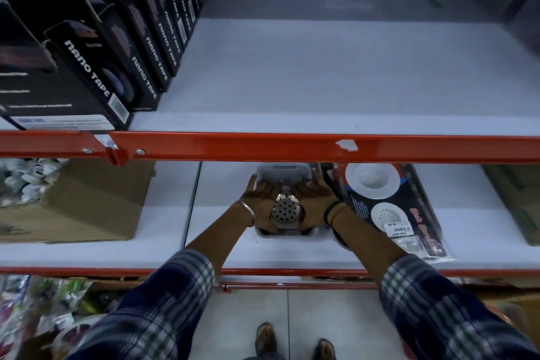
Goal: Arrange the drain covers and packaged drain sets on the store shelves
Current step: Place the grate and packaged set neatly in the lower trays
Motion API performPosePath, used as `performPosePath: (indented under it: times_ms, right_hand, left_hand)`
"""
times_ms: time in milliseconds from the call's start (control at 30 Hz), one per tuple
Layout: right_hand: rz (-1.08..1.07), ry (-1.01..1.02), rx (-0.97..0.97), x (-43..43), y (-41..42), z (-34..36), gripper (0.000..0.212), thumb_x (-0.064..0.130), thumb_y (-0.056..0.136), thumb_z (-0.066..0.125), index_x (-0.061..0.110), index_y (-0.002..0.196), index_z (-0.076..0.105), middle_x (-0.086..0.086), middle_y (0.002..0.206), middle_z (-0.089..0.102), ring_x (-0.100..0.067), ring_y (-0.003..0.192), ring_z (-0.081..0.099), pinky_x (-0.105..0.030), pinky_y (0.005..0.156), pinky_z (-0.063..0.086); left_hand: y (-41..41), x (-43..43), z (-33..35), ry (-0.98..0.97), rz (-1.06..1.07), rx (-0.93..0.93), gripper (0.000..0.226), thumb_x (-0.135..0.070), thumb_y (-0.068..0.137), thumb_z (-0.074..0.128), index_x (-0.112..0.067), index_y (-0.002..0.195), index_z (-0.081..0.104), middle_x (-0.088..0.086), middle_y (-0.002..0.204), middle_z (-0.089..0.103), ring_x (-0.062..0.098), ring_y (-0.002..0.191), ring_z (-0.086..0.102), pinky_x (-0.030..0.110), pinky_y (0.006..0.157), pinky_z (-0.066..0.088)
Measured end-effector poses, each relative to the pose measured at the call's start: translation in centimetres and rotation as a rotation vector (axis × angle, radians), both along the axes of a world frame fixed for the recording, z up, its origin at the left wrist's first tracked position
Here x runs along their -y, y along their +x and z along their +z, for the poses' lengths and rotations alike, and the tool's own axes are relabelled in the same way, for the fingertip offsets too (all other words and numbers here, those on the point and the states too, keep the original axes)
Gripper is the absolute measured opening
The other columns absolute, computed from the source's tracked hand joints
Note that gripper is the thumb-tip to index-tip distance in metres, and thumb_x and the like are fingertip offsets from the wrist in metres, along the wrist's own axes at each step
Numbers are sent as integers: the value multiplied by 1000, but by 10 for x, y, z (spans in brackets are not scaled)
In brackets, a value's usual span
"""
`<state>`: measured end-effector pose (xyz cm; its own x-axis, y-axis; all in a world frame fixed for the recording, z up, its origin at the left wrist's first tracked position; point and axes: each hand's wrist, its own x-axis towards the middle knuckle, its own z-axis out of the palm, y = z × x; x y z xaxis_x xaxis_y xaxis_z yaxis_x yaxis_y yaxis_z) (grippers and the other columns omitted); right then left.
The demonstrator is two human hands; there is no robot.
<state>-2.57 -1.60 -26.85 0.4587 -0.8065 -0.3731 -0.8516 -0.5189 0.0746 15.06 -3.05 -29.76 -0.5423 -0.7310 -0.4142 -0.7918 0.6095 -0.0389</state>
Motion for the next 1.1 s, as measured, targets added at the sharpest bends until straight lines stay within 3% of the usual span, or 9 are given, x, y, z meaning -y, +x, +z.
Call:
performPosePath:
  times_ms: [100,433,567,667,733,800,967,1033,1100]
  right_hand:
    - [-2,-44,-120,2,1,-15,109,66,59,65,13,145,24,-9,154,28,-30,144,19,-59,116,-4]
    - [-32,-65,-263,3,7,-24,116,83,57,52,10,143,24,-11,147,32,-32,140,22,-59,113,-10]
    - [-81,11,-48,0,3,-10,104,64,62,66,9,142,28,-11,149,30,-30,142,20,-52,117,-5]
    - [-177,-38,237,-9,-14,17,92,57,69,64,13,142,29,-11,151,30,-29,142,21,-49,118,-3]
    - [-286,-94,390,-21,-40,39,86,53,77,60,15,145,25,-11,154,27,-29,143,20,-46,120,3]
    - [-431,-166,477,-32,-71,48,76,48,81,60,13,142,31,-13,148,37,-30,137,32,-45,118,16]
    - [-838,-262,532,-60,-150,49,71,46,81,62,5,136,41,-21,139,43,-40,122,45,-47,101,40]
    - [-997,-127,501,-69,-170,43,73,52,84,57,4,136,39,-25,130,44,-42,117,47,-46,97,42]
    - [-1061,99,579,-74,-178,35,69,66,81,46,7,115,53,-22,108,53,-33,98,57,-40,88,45]
  left_hand:
    - [-2,1,-3,-24,12,32,117,-68,68,60,-10,150,-1,13,160,-2,30,147,-7,55,115,-11]
    - [-7,-4,1,-73,21,19,110,-63,69,61,-12,150,6,11,159,9,29,147,4,52,114,-14]
    - [-4,-6,9,-55,71,18,117,-66,68,61,-7,150,1,14,160,3,27,148,-3,51,115,-16]
    - [-7,-15,33,-53,206,-201,113,-61,72,63,-5,149,2,14,159,5,28,148,2,47,119,-5]
    - [-25,-27,50,-15,328,-497,97,-43,76,66,-10,149,12,16,154,24,27,140,28,35,115,22]
    - [-51,-42,63,57,416,-725,76,-27,81,65,-12,145,26,18,139,46,25,114,55,28,96,43]
    - [-144,-89,76,276,621,-970,43,-21,89,58,-4,127,50,6,120,59,21,108,57,29,93,46]
    - [-175,-100,65,300,660,-983,53,-32,84,55,-6,130,50,13,131,55,30,122,51,36,102,44]
    - [-191,-101,53,329,820,-967,65,-32,84,56,-5,139,36,20,141,43,36,131,40,40,108,39]
